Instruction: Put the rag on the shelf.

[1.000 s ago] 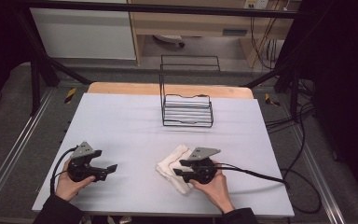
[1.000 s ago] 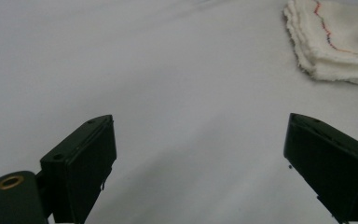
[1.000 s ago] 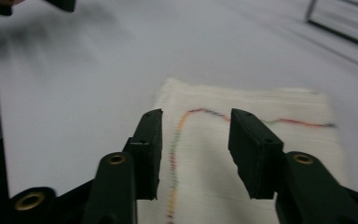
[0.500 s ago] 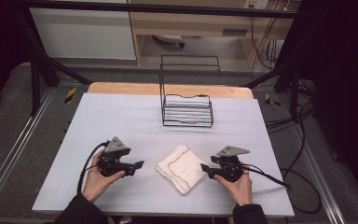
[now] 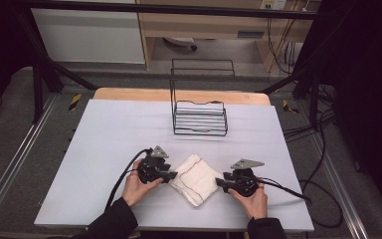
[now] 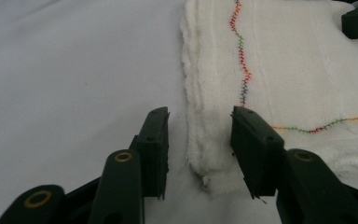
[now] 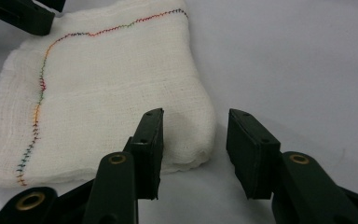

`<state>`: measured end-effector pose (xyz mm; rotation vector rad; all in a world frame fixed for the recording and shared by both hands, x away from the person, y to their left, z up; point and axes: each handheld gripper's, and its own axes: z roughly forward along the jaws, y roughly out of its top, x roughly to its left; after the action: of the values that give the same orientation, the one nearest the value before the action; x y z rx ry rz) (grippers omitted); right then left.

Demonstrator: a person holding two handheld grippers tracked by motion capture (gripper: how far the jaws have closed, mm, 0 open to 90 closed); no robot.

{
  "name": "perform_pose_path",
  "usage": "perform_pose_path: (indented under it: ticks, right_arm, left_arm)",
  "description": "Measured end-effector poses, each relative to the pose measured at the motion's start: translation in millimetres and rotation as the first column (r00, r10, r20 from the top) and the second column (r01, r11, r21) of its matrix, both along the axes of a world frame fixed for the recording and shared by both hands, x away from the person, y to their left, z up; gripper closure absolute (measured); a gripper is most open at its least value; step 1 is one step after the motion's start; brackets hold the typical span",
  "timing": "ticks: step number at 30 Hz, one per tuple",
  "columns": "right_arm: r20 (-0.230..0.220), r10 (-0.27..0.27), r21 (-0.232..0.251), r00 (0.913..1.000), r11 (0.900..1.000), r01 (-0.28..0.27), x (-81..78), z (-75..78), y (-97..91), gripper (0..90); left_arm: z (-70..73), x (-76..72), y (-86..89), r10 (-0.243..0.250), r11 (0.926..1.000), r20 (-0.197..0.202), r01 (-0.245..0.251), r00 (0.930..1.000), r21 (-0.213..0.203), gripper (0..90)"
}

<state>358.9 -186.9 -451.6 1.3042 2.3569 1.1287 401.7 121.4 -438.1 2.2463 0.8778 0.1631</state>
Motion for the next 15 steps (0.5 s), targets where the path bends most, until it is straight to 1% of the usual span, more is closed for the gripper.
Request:
perform_pose_path:
  ticks: [1, 4, 5, 6, 8, 12, 13, 14, 15]
  right_arm:
    - [0.000, 0.000, 0.000, 1.0000, 1.0000, 0.000, 0.0, 0.0, 0.0, 57.7]
    - [-0.007, 0.000, 0.009, 1.0000, 1.0000, 0.000, -0.4, -0.5, 0.8, 59.9]
    - [-0.019, 0.006, 0.016, 0.9998, 0.9999, -0.006, 0.2, -0.7, 0.8, 63.4]
    - [-0.019, 0.006, 0.016, 0.9998, 0.9999, -0.006, 0.2, -0.7, 0.8, 63.4]
    - [-0.039, 0.004, 0.030, 0.9992, 0.9996, -0.002, 0.7, -0.9, 1.5, 66.4]
    - [-0.053, 0.005, 0.038, 0.9986, 0.9993, -0.003, 1.5, -1.1, 2.0, 70.9]
    - [-0.053, 0.006, 0.041, 0.9986, 0.9992, -0.003, 1.6, -1.1, 2.2, 72.7]
    - [-0.058, 0.011, 0.049, 0.9983, 0.9988, -0.008, 1.9, -0.4, 2.1, 77.6]
    - [-0.058, 0.011, 0.049, 0.9983, 0.9988, -0.008, 1.9, -0.4, 2.1, 77.6]
  left_arm:
    - [-1.2, -0.2, 0.0, -0.003, 1.0000, -0.007, 0.003, 1.0000, -0.007, 56.8]
    - [-4.2, -0.4, 0.2, -0.012, 0.9996, -0.020, 0.012, 0.9997, -0.026, 61.2]
    - [-5.1, -0.4, -0.1, -0.018, 0.9994, -0.027, 0.017, 0.9995, -0.030, 63.3]
    - [-5.7, -0.5, -0.6, -0.024, 0.9991, -0.032, 0.023, 0.9992, -0.035, 63.3]
    - [-6.3, -1.4, -2.7, -0.028, 0.9990, -0.034, 0.027, 0.9990, -0.034, 65.6]
    - [-6.1, -3.4, -5.2, -0.028, 0.9991, -0.045, 0.027, 0.9986, -0.034, 71.2]
    - [-6.2, -3.8, -5.4, -0.027, 0.9990, -0.050, 0.025, 0.9984, -0.038, 73.3]
    - [-6.0, -4.2, -5.6, -0.024, 0.9989, -0.055, 0.021, 0.9982, -0.041, 76.8]
    - [-5.6, -4.5, -5.7, -0.020, 0.9990, -0.061, 0.017, 0.9979, -0.042, 76.8]
